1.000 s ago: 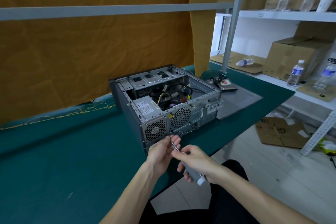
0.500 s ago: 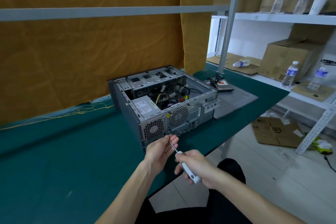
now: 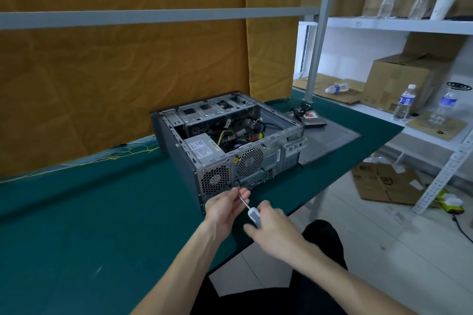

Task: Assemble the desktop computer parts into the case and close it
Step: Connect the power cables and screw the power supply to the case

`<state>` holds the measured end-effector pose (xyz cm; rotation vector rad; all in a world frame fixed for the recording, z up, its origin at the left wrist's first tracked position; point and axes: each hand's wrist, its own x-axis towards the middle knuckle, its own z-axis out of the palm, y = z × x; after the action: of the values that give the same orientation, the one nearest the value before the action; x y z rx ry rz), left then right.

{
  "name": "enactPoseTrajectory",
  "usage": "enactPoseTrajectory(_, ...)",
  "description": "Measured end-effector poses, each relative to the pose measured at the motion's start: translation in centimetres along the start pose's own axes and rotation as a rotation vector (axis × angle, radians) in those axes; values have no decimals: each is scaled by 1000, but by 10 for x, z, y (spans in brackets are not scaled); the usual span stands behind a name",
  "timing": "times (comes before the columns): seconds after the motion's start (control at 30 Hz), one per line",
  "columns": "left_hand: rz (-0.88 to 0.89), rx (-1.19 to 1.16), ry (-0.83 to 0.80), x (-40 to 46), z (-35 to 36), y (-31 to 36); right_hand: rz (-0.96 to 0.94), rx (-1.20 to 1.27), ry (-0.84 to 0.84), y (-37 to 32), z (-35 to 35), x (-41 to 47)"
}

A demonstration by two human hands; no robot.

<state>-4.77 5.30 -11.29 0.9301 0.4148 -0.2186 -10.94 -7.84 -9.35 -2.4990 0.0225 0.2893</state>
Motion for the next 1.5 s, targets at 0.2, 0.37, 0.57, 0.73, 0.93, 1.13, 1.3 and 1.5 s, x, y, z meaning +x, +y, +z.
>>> enactPoseTrajectory(0.2, -1, -6, -48, 0, -7, -4, 290, 1165, -296, -3, -8, 7)
enactPoseTrajectory(0.37, 114, 291, -19, -12, -10, -1, 174, 555, -123, 0, -12, 5)
enactPoseTrajectory(0.57, 1156, 1159, 183, -37, -32, 47, 69, 452, 26, 3, -4, 13)
enactPoseTrajectory(0.73, 1475, 1425, 233, -28, -19, 89, 296, 901, -236, 1, -13, 13)
enactPoseTrajectory(0.93, 1189, 1726, 94, 2, -38, 94, -26, 152, 133, 5, -2, 11)
enactPoseTrajectory(1.13, 1198, 1676, 127, 4, -37, 90, 221, 680, -167, -2, -3, 14)
enactPoseTrajectory(1.3, 1203, 1655, 140, 3, -36, 89, 158, 662, -27, 1, -5, 15)
enactPoseTrajectory(1.5, 1208, 1637, 137, 3, -37, 87, 166, 576, -20, 1, -5, 14)
